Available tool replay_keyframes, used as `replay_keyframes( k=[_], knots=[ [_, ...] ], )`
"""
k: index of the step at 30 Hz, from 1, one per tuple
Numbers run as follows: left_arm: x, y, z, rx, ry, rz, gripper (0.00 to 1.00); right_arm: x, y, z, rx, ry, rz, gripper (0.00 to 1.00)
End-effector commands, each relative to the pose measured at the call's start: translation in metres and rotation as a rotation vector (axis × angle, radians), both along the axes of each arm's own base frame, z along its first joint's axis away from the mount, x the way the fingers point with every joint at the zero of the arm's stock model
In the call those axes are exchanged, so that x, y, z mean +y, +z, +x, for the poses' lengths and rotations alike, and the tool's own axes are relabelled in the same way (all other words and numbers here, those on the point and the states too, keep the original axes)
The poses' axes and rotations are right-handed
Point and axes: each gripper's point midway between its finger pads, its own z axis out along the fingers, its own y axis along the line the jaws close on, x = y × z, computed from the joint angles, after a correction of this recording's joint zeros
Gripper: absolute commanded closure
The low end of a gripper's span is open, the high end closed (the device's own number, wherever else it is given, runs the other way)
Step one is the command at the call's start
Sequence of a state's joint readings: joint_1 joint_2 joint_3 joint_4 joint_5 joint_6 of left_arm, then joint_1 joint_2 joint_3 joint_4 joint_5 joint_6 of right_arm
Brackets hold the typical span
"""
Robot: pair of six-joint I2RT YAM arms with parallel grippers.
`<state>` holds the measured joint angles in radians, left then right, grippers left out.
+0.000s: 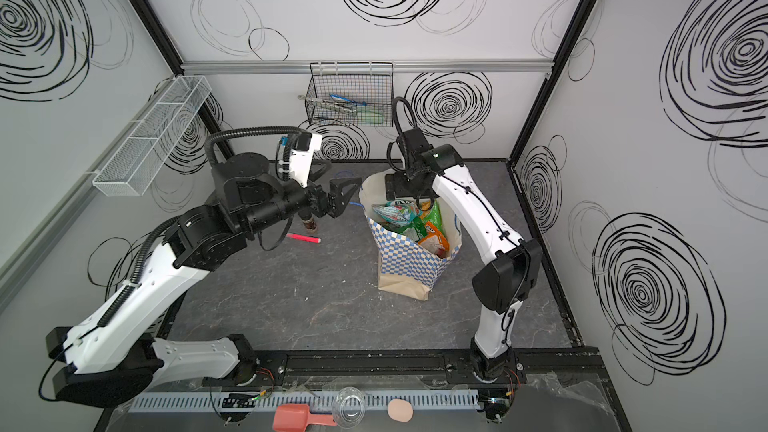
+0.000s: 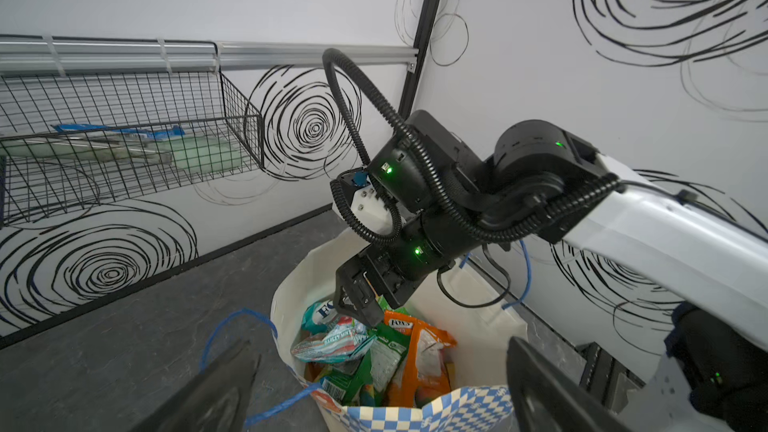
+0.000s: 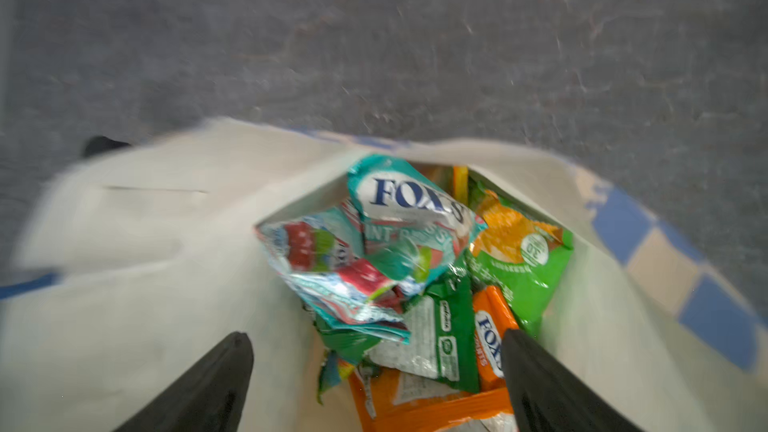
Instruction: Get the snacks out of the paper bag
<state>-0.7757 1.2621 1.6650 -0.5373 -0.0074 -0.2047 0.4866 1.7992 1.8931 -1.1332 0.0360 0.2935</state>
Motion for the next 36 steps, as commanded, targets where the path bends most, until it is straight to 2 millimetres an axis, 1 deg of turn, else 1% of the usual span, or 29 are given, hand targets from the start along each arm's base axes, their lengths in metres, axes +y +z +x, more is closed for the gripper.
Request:
replay_keyframes(
  k=[1,2,5,7,9,12,17,19,23,26,29,32,34,36],
  knots=[
    [-0.002,-0.012,-0.004,0.051,-0.042,0.081,0.04,-0.027,-0.006,-0.004,-0.013,-0.042,-0.039,0.03],
    [-0.004,-0.019,-0.001,0.071,-0.044,0.107,0.04,-0.032,-0.014,-0.001,-0.01,-0.056,-0.059,0.03],
    [-0.007,-0.027,0.001,0.093,-0.051,0.145,0.04,-0.049,-0.029,0.012,-0.002,-0.142,-0.128,0.01],
    [-0.007,-0.028,0.001,0.082,-0.059,0.152,0.04,-0.058,-0.041,0.018,0.011,-0.186,-0.184,0.01],
    [-0.006,-0.028,0.001,0.072,-0.06,0.155,0.04,-0.062,-0.05,0.023,0.012,-0.203,-0.229,0.03],
    [-0.003,-0.03,0.004,0.072,-0.054,0.156,0.04,-0.064,-0.06,0.027,0.002,-0.223,-0.232,0.03],
    [0.003,-0.027,0.007,0.041,-0.027,0.146,0.04,-0.064,-0.067,0.028,-0.057,-0.254,-0.224,0.03],
    [0.005,-0.025,0.007,0.032,-0.02,0.135,0.04,-0.062,-0.062,0.028,-0.102,-0.236,-0.232,0.03],
    [0.008,-0.028,0.01,0.037,-0.004,0.124,0.04,-0.05,-0.034,0.022,-0.209,-0.204,-0.195,0.03],
    [0.009,-0.029,0.01,0.041,-0.001,0.117,0.04,-0.038,-0.013,0.007,-0.298,-0.167,-0.164,0.02],
    [0.01,-0.03,0.01,0.042,0.005,0.114,0.04,-0.029,-0.001,-0.012,-0.36,-0.109,-0.133,0.02],
    [0.012,-0.032,0.01,0.043,0.009,0.108,0.04,-0.02,-0.003,-0.031,-0.409,-0.034,-0.082,0.01],
    [0.013,-0.034,0.011,0.047,0.011,0.107,0.04,-0.027,-0.009,-0.036,-0.401,-0.06,-0.078,0.01],
    [0.013,-0.034,0.011,0.052,0.011,0.099,0.04,-0.033,-0.019,-0.035,-0.364,-0.076,-0.107,0.01]
  ],
)
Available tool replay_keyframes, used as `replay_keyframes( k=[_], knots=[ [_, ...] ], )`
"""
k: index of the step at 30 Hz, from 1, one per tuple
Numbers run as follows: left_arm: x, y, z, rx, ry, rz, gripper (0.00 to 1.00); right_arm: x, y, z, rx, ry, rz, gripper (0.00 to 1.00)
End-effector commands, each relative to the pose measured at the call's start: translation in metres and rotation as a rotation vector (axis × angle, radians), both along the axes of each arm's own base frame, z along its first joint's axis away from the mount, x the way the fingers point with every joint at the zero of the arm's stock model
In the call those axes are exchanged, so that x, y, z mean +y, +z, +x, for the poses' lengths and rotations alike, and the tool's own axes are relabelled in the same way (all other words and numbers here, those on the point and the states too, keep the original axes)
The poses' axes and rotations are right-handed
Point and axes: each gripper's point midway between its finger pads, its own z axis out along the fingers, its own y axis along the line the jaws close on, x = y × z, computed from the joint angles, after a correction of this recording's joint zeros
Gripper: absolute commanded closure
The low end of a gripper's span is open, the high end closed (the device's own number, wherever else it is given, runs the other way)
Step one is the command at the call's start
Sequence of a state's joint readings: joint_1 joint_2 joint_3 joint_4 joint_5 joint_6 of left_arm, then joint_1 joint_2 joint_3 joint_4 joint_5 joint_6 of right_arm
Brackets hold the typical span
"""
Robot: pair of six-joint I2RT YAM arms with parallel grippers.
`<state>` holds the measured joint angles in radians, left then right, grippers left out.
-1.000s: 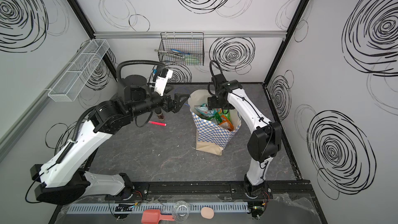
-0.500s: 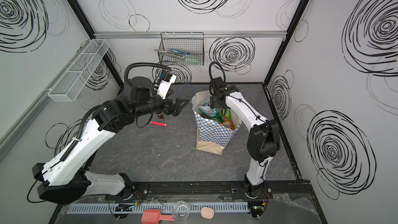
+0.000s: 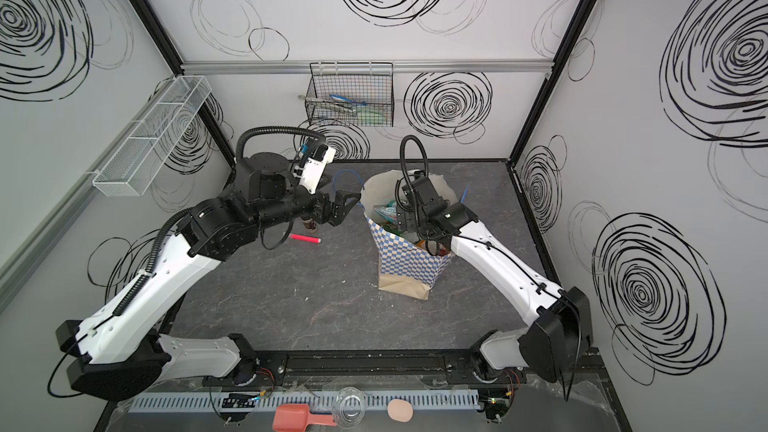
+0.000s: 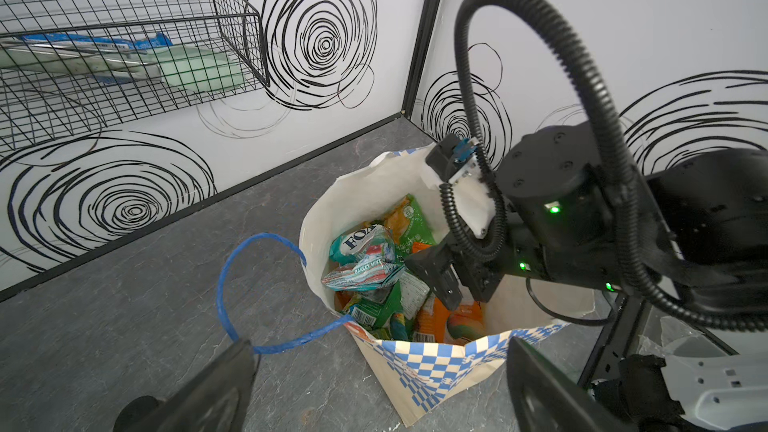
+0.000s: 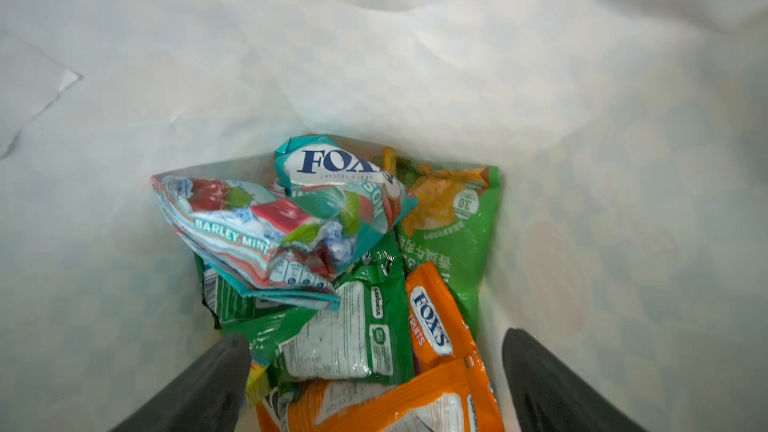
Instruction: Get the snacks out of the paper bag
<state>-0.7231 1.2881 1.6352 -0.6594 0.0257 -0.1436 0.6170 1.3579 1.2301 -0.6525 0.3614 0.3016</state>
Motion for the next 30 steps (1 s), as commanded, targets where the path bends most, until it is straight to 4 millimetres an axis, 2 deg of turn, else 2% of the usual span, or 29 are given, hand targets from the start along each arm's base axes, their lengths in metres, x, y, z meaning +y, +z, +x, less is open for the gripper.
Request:
replay_keyframes(
  k=[1,4,8,13,16,23,25,28,30],
  knots=[
    [0.003,0.017,0.0,-0.043,0.006,-0.06,0.04,-0.006,-0.016,0.01,0.02,-0.038,-0.032,0.01],
    [0.001,0.017,0.0,-0.04,-0.001,-0.07,0.04,-0.013,-0.035,0.022,0.063,-0.087,-0.092,0.01],
    [-0.002,0.018,-0.001,-0.036,-0.015,-0.076,0.04,-0.015,-0.043,0.051,0.067,-0.13,-0.111,0.01],
    [0.003,0.023,-0.003,-0.047,-0.001,-0.084,0.04,-0.038,-0.054,0.072,0.061,-0.289,-0.228,0.03],
    [0.006,0.024,-0.005,-0.049,0.006,-0.084,0.04,-0.044,-0.072,0.075,0.097,-0.326,-0.248,0.03],
    [0.007,0.022,-0.009,-0.05,-0.015,-0.075,0.04,-0.035,-0.111,0.068,0.147,-0.316,-0.18,0.0],
    [0.007,0.02,-0.01,-0.051,-0.021,-0.07,0.04,-0.029,-0.122,0.065,0.166,-0.29,-0.157,0.08],
    [0.008,0.019,-0.013,-0.057,-0.032,-0.066,0.04,-0.027,-0.134,0.061,0.183,-0.273,-0.139,0.28],
    [0.01,0.016,-0.015,-0.059,-0.037,-0.062,0.04,-0.025,-0.139,0.059,0.191,-0.263,-0.128,0.38]
  ],
)
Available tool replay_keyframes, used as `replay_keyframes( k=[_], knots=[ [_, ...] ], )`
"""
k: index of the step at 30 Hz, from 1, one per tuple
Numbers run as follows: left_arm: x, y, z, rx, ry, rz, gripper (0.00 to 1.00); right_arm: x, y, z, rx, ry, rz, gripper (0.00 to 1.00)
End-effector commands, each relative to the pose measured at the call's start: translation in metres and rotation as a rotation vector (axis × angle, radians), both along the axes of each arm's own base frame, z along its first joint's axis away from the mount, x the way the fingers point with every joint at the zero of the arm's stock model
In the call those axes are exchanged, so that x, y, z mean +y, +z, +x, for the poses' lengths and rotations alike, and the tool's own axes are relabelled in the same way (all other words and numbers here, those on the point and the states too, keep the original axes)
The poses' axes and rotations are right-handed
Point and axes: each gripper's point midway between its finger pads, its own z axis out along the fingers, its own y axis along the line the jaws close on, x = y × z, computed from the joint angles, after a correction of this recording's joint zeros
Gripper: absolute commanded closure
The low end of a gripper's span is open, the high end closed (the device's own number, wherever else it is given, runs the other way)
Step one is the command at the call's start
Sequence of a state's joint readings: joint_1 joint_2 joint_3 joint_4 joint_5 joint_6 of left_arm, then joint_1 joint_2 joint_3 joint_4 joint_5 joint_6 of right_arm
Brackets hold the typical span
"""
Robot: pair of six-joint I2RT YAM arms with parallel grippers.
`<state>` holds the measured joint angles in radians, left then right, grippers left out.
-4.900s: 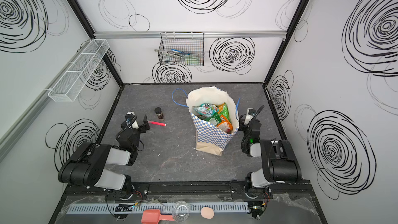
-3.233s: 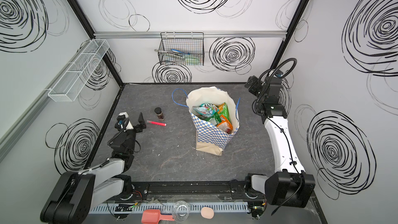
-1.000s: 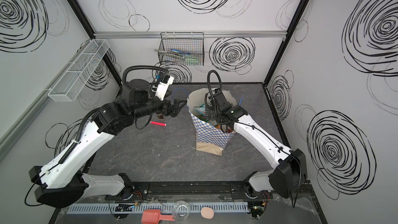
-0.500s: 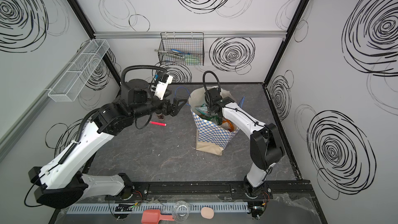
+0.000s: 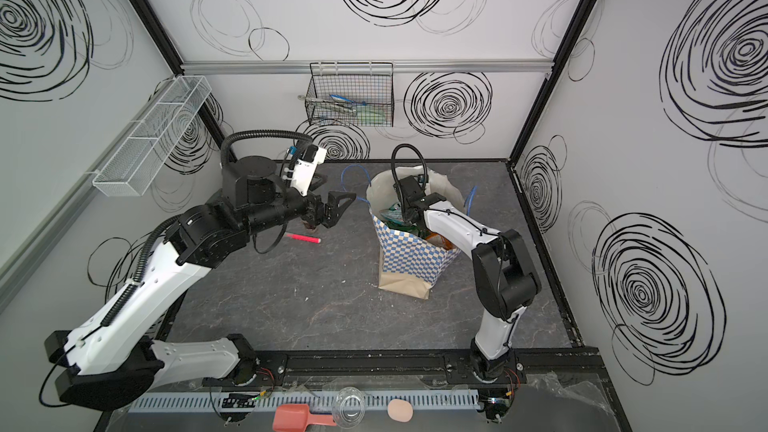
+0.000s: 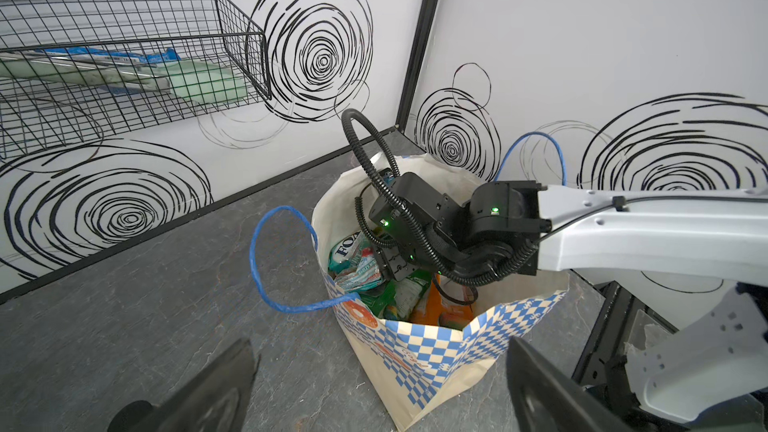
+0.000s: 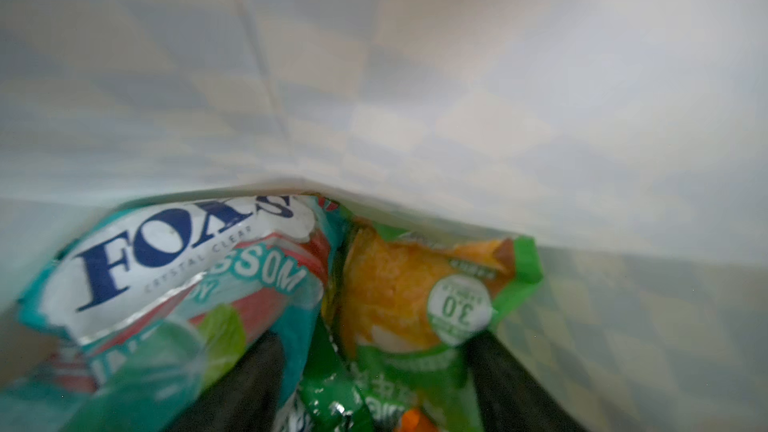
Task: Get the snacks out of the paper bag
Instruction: 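Grasp the green chip packet inside the bag with the right gripper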
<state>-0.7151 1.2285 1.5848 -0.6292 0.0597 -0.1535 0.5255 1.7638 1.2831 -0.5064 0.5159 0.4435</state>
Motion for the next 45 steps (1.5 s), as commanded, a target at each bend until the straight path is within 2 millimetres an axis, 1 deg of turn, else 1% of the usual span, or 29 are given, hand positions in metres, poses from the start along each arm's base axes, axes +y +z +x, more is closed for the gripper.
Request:
replay_keyframes(
  k=[1,3,5,8,11,13,16,20,24,29,30,32,36,39,41,45],
  knots=[
    [0.004,0.008,-0.005,-0.046,-0.019,-0.019,0.04,0.001,-0.035,-0.015,0.1,0.022,0.018,0.42],
    [0.006,0.003,-0.008,-0.048,-0.023,-0.022,0.04,0.002,-0.035,-0.015,0.102,0.041,0.023,0.53],
    [0.007,-0.001,-0.011,-0.056,-0.031,-0.03,0.04,0.006,-0.032,-0.014,0.101,0.069,0.03,0.66],
    [0.012,0.0,-0.016,-0.061,-0.029,-0.045,0.04,0.011,-0.02,-0.013,0.098,0.09,0.051,0.83],
    [0.018,0.004,-0.021,-0.078,-0.022,-0.053,0.04,0.019,0.0,-0.012,0.071,0.106,0.098,0.95],
    [0.024,0.005,-0.022,-0.093,0.001,-0.054,0.04,0.022,0.016,-0.011,0.041,0.113,0.134,0.98],
    [0.032,0.002,-0.023,-0.105,0.031,-0.063,0.04,0.029,0.044,-0.012,-0.004,0.127,0.2,1.0],
    [0.035,-0.003,-0.03,-0.086,0.028,-0.087,0.04,0.037,0.081,-0.015,-0.058,0.153,0.277,1.0],
    [0.038,-0.002,-0.035,-0.092,0.025,-0.098,0.04,0.042,0.113,-0.015,-0.135,0.181,0.33,1.0],
    [0.038,0.002,-0.032,-0.123,0.023,-0.091,0.04,0.045,0.158,-0.016,-0.277,0.213,0.419,1.0],
    [0.037,0.003,-0.032,-0.127,0.021,-0.091,0.04,0.045,0.164,-0.016,-0.295,0.212,0.429,1.0],
    [0.035,0.001,-0.031,-0.132,0.011,-0.082,0.04,0.044,0.172,-0.016,-0.311,0.209,0.438,1.0],
    [0.031,-0.002,-0.029,-0.128,0.0,-0.077,0.04,0.046,0.17,-0.013,-0.279,0.218,0.454,1.0],
    [0.027,-0.007,-0.029,-0.12,-0.014,-0.095,0.04,0.049,0.173,-0.014,-0.279,0.222,0.478,1.0],
    [0.024,-0.009,-0.029,-0.111,-0.02,-0.117,0.04,0.05,0.181,-0.017,-0.292,0.217,0.514,1.0],
    [0.02,-0.003,-0.03,-0.1,-0.036,-0.148,0.04,0.055,0.199,-0.024,-0.311,0.227,0.579,1.0]
  ],
)
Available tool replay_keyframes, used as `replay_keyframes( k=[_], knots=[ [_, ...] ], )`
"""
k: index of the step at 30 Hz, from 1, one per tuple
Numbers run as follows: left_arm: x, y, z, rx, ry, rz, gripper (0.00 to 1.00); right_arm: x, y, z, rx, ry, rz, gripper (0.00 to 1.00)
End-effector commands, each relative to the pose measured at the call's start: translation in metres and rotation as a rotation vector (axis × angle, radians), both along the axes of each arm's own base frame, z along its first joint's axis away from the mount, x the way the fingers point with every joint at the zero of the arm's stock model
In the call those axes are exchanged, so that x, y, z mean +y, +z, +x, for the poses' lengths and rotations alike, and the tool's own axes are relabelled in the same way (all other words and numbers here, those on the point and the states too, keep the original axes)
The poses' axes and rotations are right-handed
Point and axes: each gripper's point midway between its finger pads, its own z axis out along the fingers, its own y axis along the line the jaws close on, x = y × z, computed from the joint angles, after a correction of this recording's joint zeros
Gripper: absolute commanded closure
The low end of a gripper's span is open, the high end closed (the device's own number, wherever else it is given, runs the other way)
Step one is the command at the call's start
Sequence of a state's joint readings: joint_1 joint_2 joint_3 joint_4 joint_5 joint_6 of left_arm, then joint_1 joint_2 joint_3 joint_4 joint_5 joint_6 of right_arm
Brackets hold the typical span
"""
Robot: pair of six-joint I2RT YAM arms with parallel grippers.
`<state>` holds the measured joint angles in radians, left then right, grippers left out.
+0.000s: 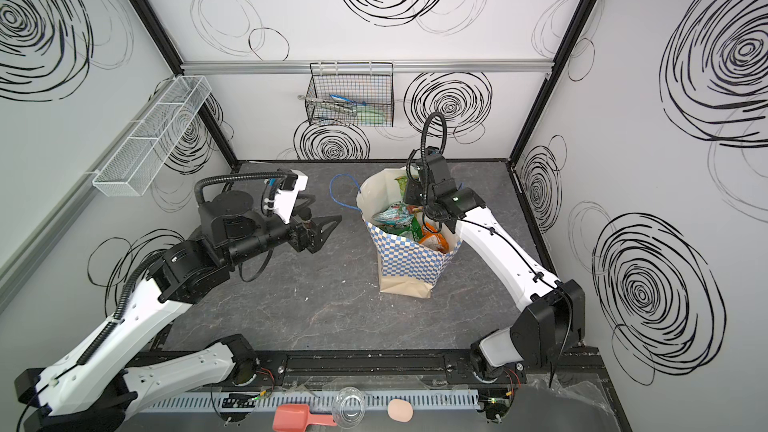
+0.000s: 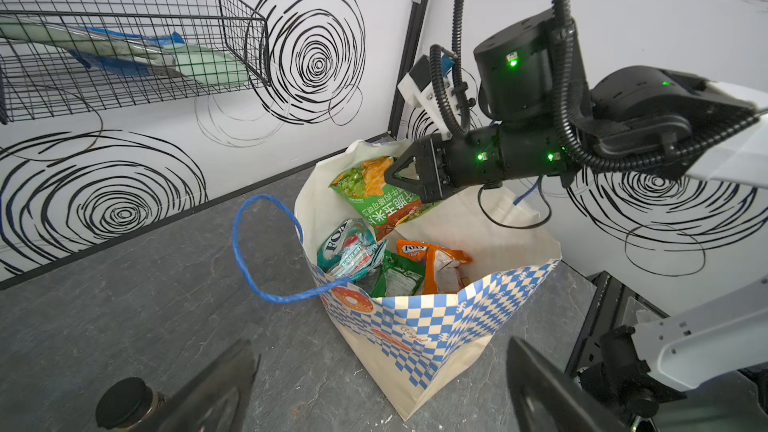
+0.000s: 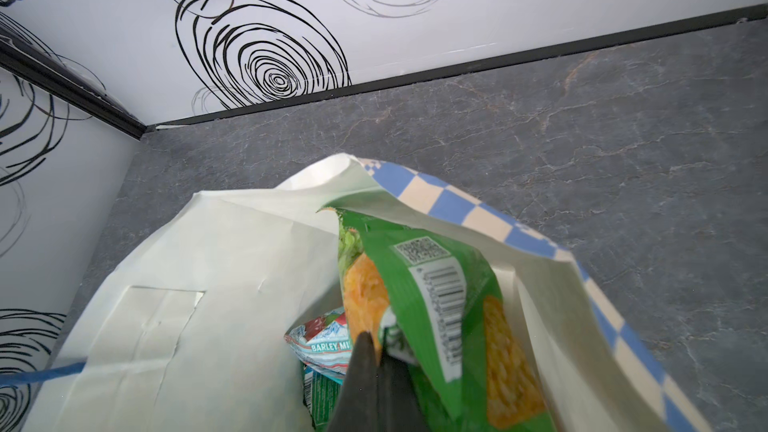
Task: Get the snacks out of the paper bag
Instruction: 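Lift the green chip packet out of the bag with the right gripper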
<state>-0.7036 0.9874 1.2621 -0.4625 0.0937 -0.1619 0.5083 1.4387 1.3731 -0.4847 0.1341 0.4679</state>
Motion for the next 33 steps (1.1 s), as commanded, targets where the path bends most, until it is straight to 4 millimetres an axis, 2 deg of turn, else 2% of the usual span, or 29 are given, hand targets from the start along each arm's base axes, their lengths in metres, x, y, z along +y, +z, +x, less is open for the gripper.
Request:
replay_keyframes(
  k=[1,4,13,18,22,24,27,30,33],
  knots=[
    [-0.005,0.024,0.0,-0.049,-0.023,-0.081,0.04,0.005,0.048,-0.005,-0.076,0.009,0.121,1.0],
    [-0.004,0.026,-0.002,-0.06,-0.028,-0.082,0.04,0.007,0.073,-0.011,-0.102,0.025,0.17,1.0],
    [-0.008,0.04,-0.007,-0.095,-0.06,-0.158,0.04,-0.001,0.184,-0.025,-0.281,0.033,0.284,1.0],
    [-0.013,0.054,-0.012,-0.106,-0.096,-0.228,0.04,-0.021,0.238,-0.026,-0.386,-0.002,0.351,1.0],
    [-0.03,0.07,-0.027,-0.126,-0.229,-0.277,0.04,-0.05,0.272,-0.022,-0.459,-0.059,0.412,1.0],
    [-0.041,0.078,-0.038,-0.139,-0.321,-0.287,0.04,-0.068,0.282,-0.018,-0.479,-0.098,0.439,1.0],
    [-0.056,0.088,-0.054,-0.164,-0.409,-0.28,0.04,-0.101,0.283,-0.009,-0.473,-0.155,0.487,1.0],
    [-0.068,0.095,-0.07,-0.19,-0.477,-0.274,0.04,-0.138,0.266,0.002,-0.426,-0.208,0.559,1.0],
    [-0.077,0.095,-0.08,-0.182,-0.512,-0.259,0.04,-0.175,0.237,0.007,-0.381,-0.274,0.652,1.0]
  ],
)
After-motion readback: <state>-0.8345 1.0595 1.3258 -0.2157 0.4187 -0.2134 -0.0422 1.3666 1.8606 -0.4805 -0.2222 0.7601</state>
